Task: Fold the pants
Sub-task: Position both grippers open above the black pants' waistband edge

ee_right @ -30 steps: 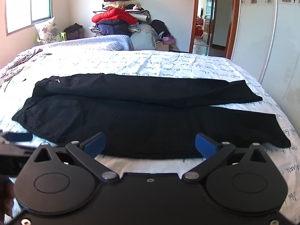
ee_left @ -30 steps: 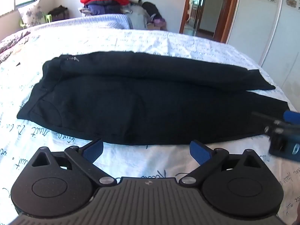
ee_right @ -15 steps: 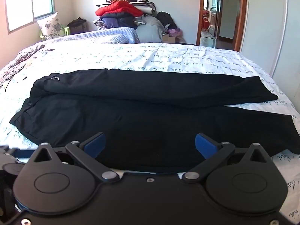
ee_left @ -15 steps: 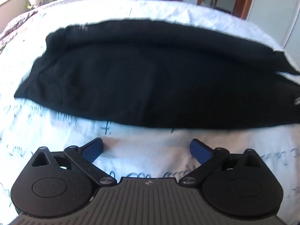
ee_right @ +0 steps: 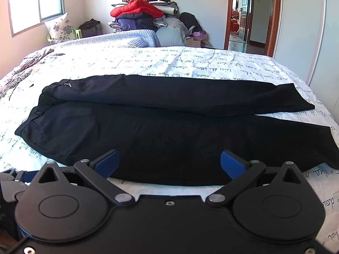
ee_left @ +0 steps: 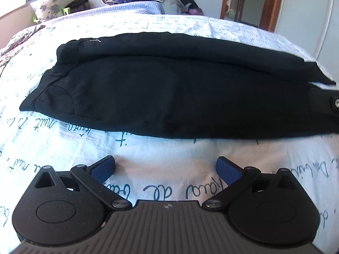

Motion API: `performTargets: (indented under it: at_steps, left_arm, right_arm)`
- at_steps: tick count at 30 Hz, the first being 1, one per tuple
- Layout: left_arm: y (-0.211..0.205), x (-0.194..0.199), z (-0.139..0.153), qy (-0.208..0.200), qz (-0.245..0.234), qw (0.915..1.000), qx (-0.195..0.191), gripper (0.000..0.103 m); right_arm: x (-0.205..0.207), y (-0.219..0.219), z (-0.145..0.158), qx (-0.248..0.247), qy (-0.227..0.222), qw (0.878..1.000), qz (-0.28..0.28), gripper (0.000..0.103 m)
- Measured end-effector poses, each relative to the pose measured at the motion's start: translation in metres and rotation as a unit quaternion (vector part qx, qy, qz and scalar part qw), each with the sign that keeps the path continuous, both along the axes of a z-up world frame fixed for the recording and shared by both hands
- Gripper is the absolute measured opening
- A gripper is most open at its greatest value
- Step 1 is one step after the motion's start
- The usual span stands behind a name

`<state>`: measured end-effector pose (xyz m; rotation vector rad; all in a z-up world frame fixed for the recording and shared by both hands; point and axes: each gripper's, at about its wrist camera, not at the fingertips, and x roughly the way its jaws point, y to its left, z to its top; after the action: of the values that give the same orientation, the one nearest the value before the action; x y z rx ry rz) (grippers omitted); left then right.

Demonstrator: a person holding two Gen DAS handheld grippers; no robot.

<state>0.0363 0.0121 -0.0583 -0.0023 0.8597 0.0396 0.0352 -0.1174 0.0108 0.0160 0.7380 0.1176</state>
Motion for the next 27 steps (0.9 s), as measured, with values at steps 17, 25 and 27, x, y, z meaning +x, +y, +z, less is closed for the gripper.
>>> performTargets:
  at_steps: [17,25,27]
  left_arm:
    - [0.011,0.016,0.008,0.042,0.009,0.999,-0.011,0.102]
    - [0.022,0.026,0.03,0.006,0.021,0.9998,-0.003,0.102]
    - [0.022,0.029,0.032,0.002,0.023,0.9997,-0.003,0.101]
  right_arm:
    - [-0.001,-0.018,0.013,0.059,-0.023,0.998,-0.002,0.103]
    - [0.014,-0.016,0.041,0.022,-0.084,0.996,0.023,0.103]
    - [0.021,-0.011,0.044,0.005,-0.085,0.996,0.024,0.103]
